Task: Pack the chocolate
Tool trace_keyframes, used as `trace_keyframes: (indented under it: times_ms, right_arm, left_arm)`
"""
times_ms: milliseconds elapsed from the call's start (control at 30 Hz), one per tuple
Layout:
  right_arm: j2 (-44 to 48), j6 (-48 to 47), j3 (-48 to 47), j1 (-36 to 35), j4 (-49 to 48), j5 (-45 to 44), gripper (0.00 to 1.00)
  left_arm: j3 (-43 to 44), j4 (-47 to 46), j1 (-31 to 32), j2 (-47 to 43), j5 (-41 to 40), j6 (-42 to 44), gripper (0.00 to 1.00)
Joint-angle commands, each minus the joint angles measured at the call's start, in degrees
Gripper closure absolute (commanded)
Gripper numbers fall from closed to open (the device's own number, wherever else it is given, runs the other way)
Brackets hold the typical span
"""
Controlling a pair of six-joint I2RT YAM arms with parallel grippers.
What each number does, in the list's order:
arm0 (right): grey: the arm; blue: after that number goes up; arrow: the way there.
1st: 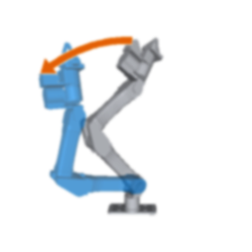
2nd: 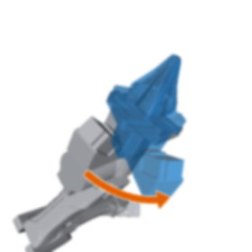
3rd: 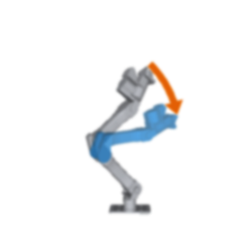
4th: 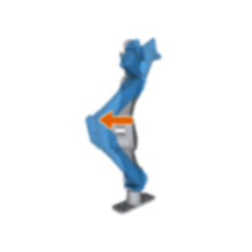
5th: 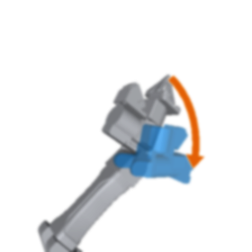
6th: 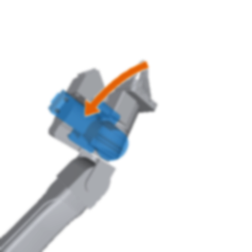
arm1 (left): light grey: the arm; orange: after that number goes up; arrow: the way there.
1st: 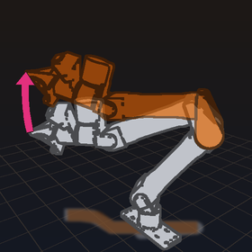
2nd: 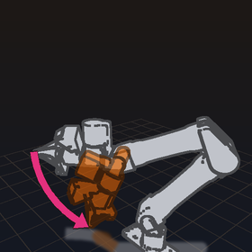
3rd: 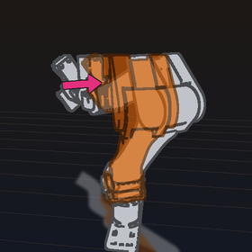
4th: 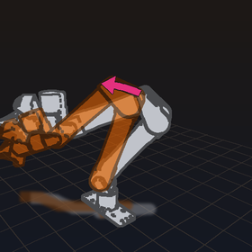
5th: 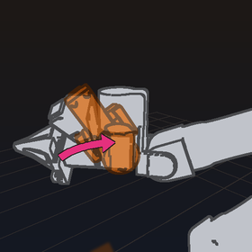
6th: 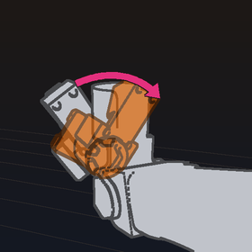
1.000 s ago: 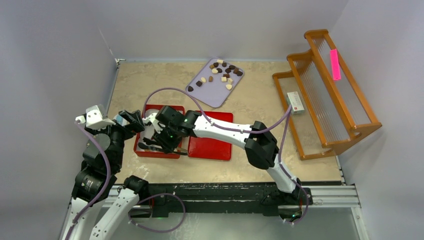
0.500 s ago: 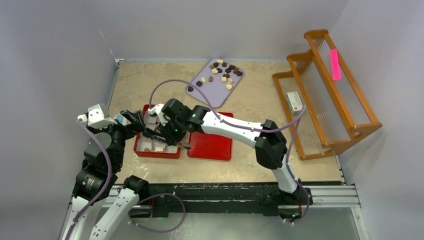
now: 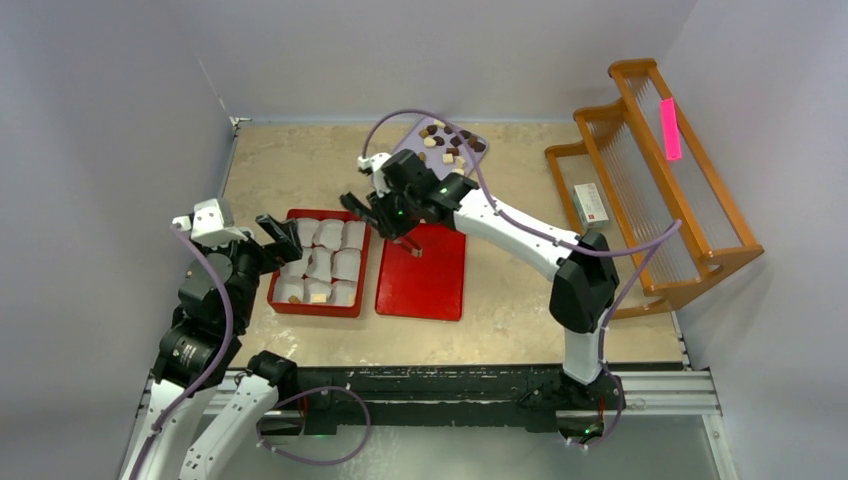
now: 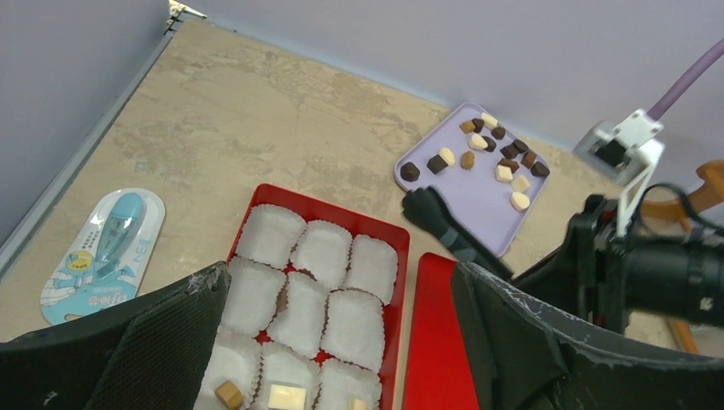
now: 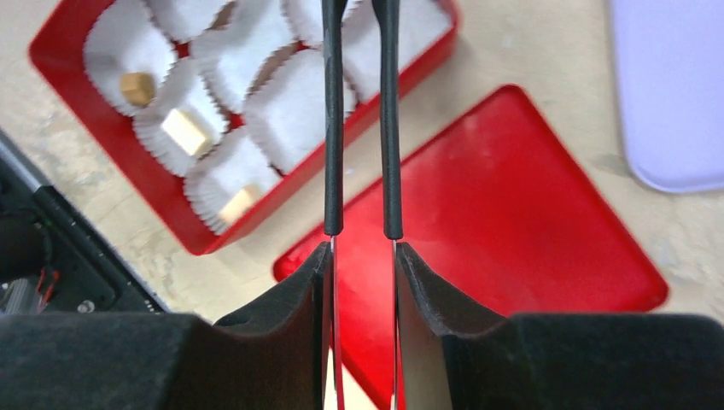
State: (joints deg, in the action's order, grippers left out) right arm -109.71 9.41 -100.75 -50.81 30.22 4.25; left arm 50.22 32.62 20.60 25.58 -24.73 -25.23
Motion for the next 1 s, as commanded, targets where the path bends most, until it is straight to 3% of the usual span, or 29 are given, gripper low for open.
trace_keyframes:
  times_ms: [0, 300, 667, 967]
  right_arm:
    - [4.9, -0.1, 1.3, 4.0, 0.4, -3.9, 0.67]
    - [0.9, -1.7, -3.9, 10.9, 3.5, -7.6, 0.68]
    - [-11.7, -5.6, -21.5, 15.6, 13.1, -13.2, 0.64]
    - [-12.4, -5.7, -19.2, 23.0, 15.9, -13.5, 0.64]
  left_arm:
    - [-0.4, -2.3, -0.7, 0.8, 2.5, 1.5, 0.00]
    - [-0.3, -1.8, -0.7, 0.8, 2.8, 1.4, 0.00]
    - [-0.4, -1.4, -0.5, -1.5, -1.4, 0.4, 0.00]
    - [-0.1, -1.2, -0.5, -1.4, -2.1, 0.4, 0.00]
